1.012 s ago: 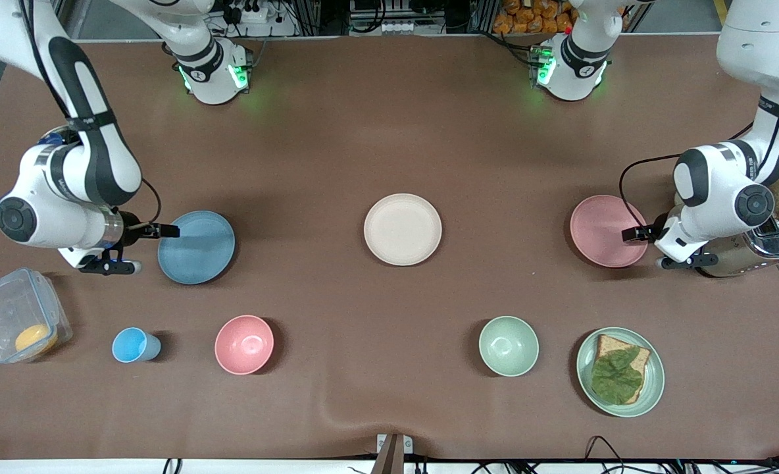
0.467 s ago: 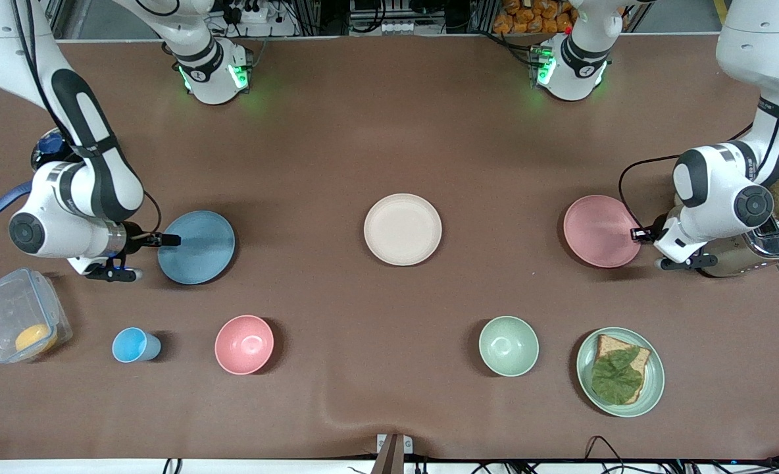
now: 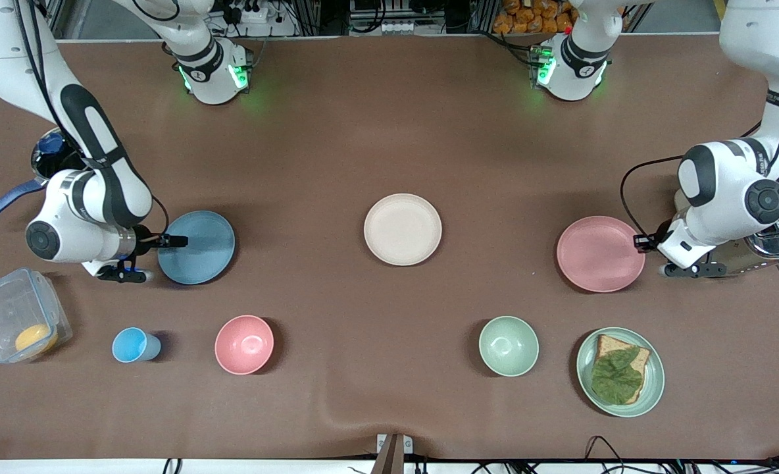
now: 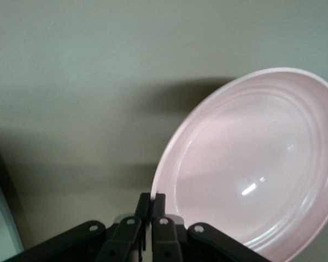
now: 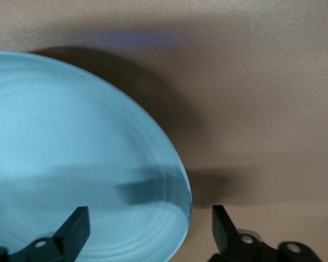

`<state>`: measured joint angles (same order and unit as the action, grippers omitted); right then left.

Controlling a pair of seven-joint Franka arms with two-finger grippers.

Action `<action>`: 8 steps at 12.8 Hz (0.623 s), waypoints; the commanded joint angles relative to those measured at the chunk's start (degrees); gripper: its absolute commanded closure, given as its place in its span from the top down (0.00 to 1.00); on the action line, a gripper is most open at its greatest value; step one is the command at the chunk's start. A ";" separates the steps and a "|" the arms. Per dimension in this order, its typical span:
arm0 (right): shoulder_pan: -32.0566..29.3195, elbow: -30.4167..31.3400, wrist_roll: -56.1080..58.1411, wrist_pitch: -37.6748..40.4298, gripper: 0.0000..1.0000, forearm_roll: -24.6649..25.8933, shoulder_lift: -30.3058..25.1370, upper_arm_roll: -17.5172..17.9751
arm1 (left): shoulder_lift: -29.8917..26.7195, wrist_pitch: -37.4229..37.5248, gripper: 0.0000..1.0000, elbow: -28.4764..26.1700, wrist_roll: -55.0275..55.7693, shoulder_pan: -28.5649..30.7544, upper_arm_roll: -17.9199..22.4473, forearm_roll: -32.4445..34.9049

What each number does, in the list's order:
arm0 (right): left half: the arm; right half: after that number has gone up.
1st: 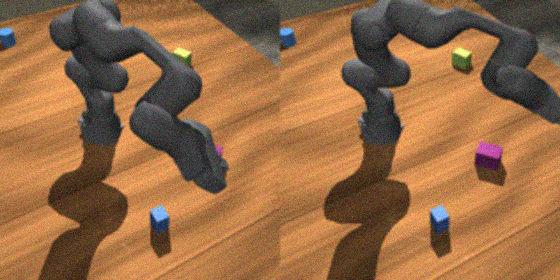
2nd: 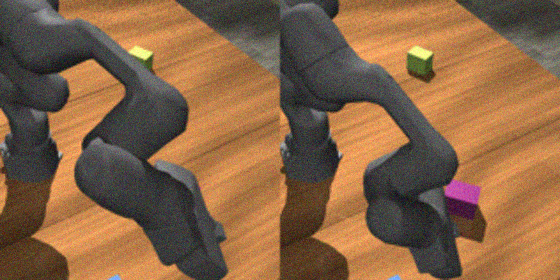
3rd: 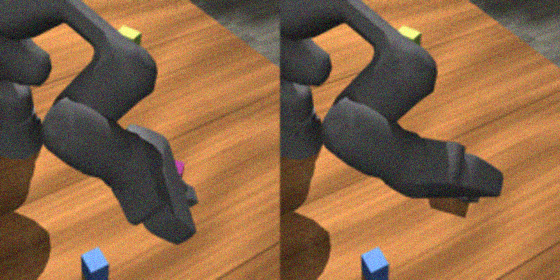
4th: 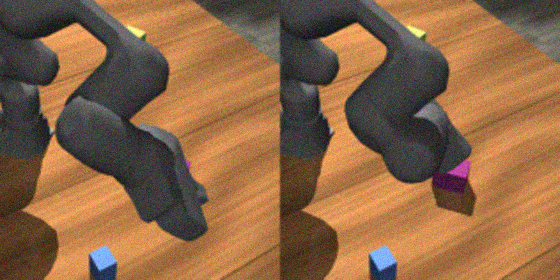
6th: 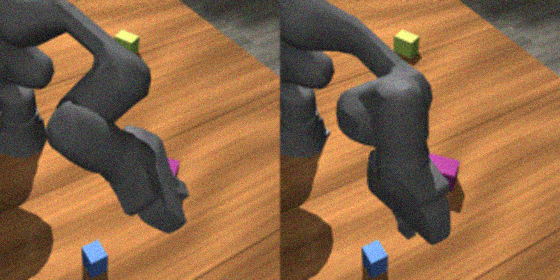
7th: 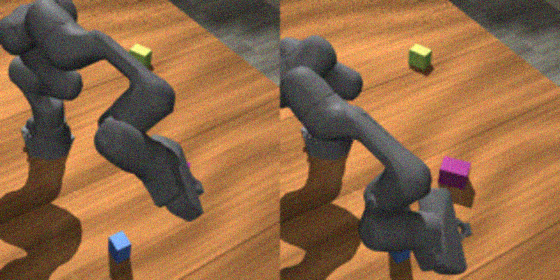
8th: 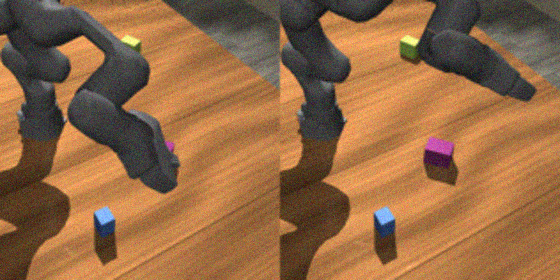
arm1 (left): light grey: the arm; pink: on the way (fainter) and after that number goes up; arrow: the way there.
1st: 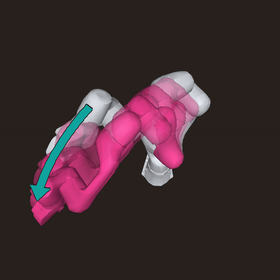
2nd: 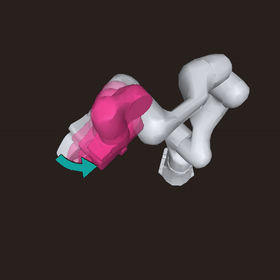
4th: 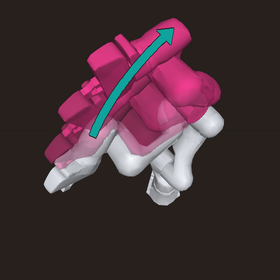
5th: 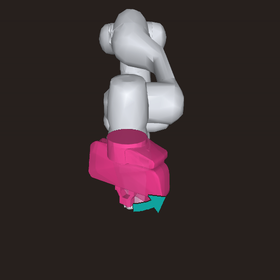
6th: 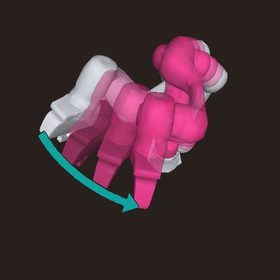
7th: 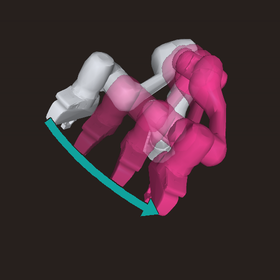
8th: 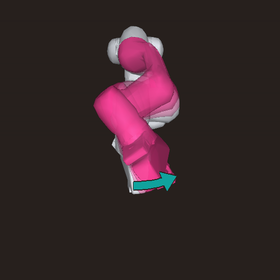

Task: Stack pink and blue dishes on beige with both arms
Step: 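Grasp the pink plate rim with the left gripper while the right grasps the blue, then carry the pink plate onto the beige plate while the right gripper lifts the blue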

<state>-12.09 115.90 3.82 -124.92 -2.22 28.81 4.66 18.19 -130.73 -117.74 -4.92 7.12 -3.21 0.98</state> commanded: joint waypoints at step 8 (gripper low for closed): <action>-2.15 -0.85 1.81 0.11 0.00 -3.93 1.43 1.06 | 1.05 23.78 0.00 21.76 36.44 -7.54 -17.88 0.34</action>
<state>-12.71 115.45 4.29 -124.26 -5.67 29.25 4.66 16.25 -107.42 -98.39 26.24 2.93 -20.98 0.98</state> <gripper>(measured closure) 0.921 0.952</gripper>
